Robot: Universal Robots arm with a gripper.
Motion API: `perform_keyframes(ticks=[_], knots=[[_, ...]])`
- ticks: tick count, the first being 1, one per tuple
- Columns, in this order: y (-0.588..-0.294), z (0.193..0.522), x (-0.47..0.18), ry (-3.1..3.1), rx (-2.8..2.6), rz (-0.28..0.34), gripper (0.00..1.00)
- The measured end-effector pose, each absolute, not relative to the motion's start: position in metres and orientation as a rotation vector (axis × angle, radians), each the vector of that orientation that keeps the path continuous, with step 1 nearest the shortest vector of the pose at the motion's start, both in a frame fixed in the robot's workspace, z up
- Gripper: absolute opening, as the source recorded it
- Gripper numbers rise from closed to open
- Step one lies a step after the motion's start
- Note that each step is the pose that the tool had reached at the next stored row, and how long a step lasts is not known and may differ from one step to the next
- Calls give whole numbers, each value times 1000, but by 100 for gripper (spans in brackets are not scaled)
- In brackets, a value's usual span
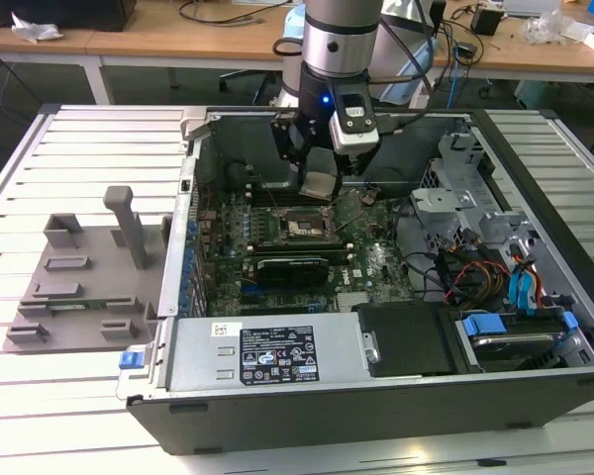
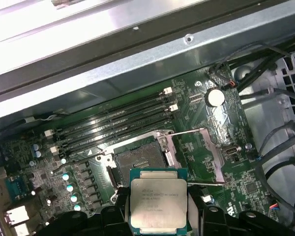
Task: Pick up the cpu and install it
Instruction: 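Place the cpu into insertion slot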
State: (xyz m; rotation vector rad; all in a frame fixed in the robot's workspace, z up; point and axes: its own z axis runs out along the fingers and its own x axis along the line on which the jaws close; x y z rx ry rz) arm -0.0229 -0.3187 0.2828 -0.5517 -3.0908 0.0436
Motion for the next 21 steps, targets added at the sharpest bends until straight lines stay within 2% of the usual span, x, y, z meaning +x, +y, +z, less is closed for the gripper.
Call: perform_keyframes(ticks=[21], knots=[[-319,282,-23,-3025,-834,47,55]])
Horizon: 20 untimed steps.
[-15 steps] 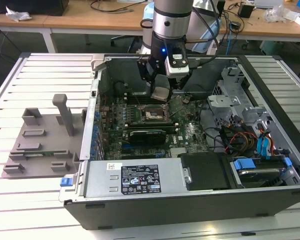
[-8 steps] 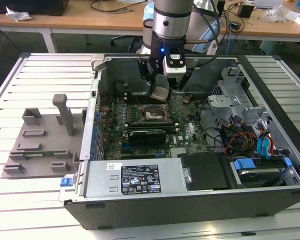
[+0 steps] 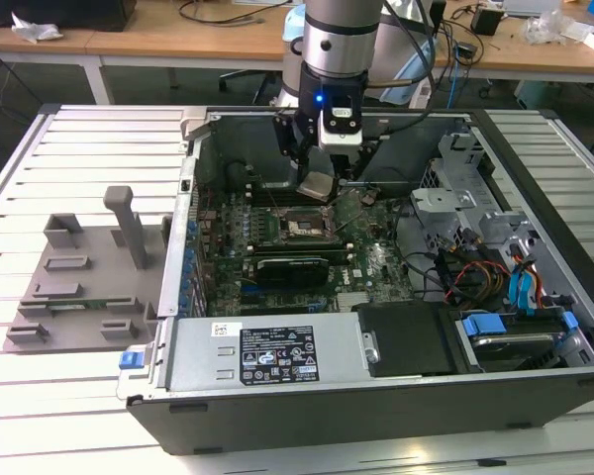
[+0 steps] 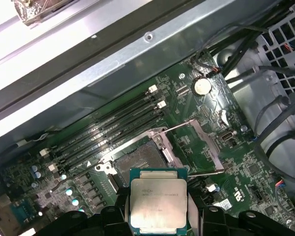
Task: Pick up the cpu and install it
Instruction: 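Place the cpu into insertion slot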
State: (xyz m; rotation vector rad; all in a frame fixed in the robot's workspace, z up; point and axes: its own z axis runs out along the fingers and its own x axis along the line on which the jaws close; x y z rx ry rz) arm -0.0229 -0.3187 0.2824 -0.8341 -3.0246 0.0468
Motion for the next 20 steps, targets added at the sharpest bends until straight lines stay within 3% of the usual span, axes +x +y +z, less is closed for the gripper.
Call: perform_keyframes(ticks=[20], knots=[[-319,282,-23,-2922,-1137,52,55]])
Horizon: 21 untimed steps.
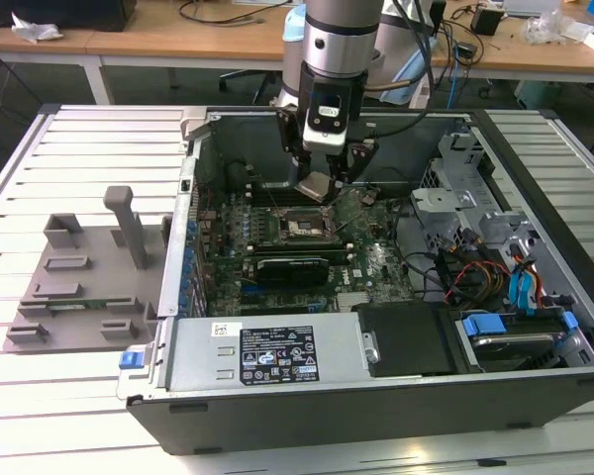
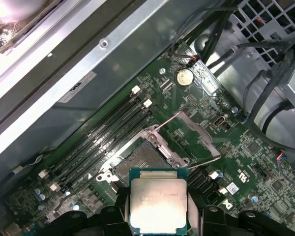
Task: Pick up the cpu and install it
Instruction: 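Place the cpu into insertion slot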
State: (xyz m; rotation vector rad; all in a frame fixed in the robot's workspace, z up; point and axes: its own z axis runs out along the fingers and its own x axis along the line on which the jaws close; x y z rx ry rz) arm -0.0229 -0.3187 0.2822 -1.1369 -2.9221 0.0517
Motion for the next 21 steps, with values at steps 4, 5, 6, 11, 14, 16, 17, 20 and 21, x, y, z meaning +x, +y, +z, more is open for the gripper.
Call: perform_keyframes(ticks=[4,5,6,11,14,16,17,20,21], knots=[[-319,282,-23,-2905,-1180,53,55],[-319,282,-23,-2900,-1191,53,55],[-319,282,-23,-2897,-1199,53,55],[-319,282,-23,-2871,-1260,55,55],[-319,282,-23,-2856,-1293,57,55],[-319,282,-23,-2847,-1312,57,55],[-319,282,-23,-2843,-1320,57,55],[-319,282,-23,-2828,-1353,57,55],[-319,282,-23,-2824,-1359,58,55]])
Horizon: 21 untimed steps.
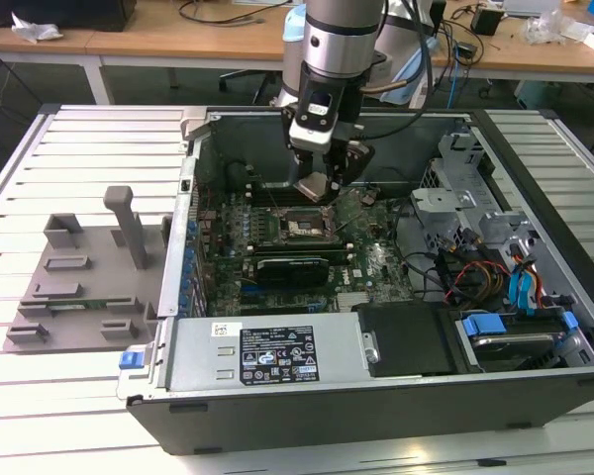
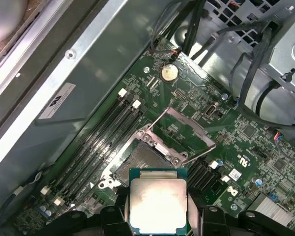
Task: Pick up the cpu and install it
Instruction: 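Place the cpu into insertion slot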
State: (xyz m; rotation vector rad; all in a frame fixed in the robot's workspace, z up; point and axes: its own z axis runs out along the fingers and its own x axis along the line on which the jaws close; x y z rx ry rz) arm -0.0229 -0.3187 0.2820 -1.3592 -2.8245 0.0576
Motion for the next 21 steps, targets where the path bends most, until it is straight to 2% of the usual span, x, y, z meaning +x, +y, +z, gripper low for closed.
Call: perform_keyframes(ticks=[21], knots=[[-319,282,-23,-2717,-1561,63,55]])
